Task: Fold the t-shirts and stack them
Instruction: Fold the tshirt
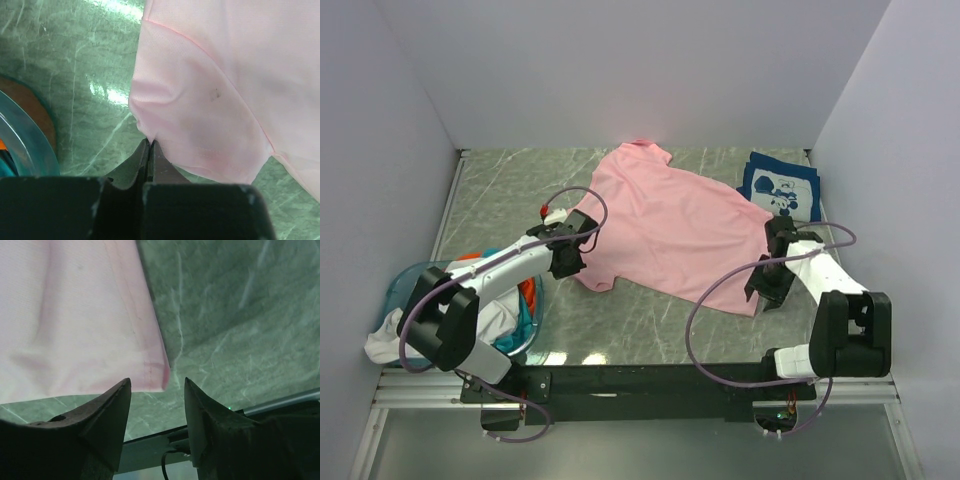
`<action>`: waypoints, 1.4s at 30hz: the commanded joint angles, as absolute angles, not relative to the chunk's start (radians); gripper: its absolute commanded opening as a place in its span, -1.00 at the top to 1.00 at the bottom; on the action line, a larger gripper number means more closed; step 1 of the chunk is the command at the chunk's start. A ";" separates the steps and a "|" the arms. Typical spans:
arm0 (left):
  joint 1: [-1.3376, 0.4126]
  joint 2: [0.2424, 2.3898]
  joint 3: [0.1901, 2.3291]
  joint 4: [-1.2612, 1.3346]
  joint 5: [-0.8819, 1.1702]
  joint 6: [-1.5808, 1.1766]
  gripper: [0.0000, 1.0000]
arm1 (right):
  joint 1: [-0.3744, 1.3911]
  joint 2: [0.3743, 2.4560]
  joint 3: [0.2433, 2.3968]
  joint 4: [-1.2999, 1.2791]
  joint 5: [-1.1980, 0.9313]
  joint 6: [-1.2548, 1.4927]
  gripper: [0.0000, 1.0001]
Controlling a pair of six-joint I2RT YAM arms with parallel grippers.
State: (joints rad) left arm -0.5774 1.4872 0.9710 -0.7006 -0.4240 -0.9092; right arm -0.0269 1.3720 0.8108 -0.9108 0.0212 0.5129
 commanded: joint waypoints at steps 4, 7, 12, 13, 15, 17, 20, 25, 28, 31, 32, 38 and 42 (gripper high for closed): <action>-0.575 1.428 0.983 -0.684 -0.420 -0.874 0.99 | -0.028 1.309 0.753 -0.982 0.034 0.574 0.00; -0.568 1.417 0.977 -0.678 -0.414 -0.864 0.99 | -0.028 1.312 0.746 -0.985 0.031 0.581 0.07; -0.554 1.414 0.971 -0.670 -0.407 -0.847 0.99 | -0.023 1.321 0.721 -0.968 0.023 0.594 0.10; -0.552 1.416 0.968 -0.667 -0.402 -0.842 0.99 | -0.017 1.331 0.719 -0.960 0.023 0.600 0.10; -0.546 1.416 0.968 -0.663 -0.397 -0.838 0.99 | -0.011 1.341 0.726 -0.956 0.025 0.606 0.10; -0.543 1.419 0.971 -0.661 -0.391 -0.828 0.99 | -0.008 1.344 0.735 -0.951 0.026 0.621 0.10; -0.540 1.420 0.973 -0.661 -0.391 -0.818 0.99 | -0.008 1.336 0.755 -0.946 0.015 0.634 0.10; -0.532 1.419 0.969 -0.660 -0.385 -0.818 0.99 | -0.008 1.358 0.756 -0.931 0.026 0.635 0.09; -0.532 1.416 0.968 -0.661 -0.388 -0.816 0.99 | -0.006 1.368 0.744 -0.908 0.020 0.638 0.09; -0.531 1.416 0.969 -0.666 -0.390 -0.813 0.99 | -0.008 1.388 0.736 -0.891 0.015 0.638 0.09; -0.531 1.417 0.969 -0.666 -0.390 -0.813 0.99 | -0.008 1.393 0.735 -0.887 0.017 0.637 0.10; -0.529 1.417 0.969 -0.673 -0.393 -0.811 0.99 | -0.008 1.428 0.726 -0.853 0.017 0.644 0.24; -0.529 1.416 0.971 -0.678 -0.394 -0.815 0.99 | -0.008 1.440 0.723 -0.839 0.008 0.641 0.48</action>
State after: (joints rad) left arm -0.5323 1.4437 0.9703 -0.6849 -0.3901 -0.8272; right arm -0.0128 1.4292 0.7284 -0.8677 0.0059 0.6319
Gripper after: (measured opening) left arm 0.015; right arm 0.282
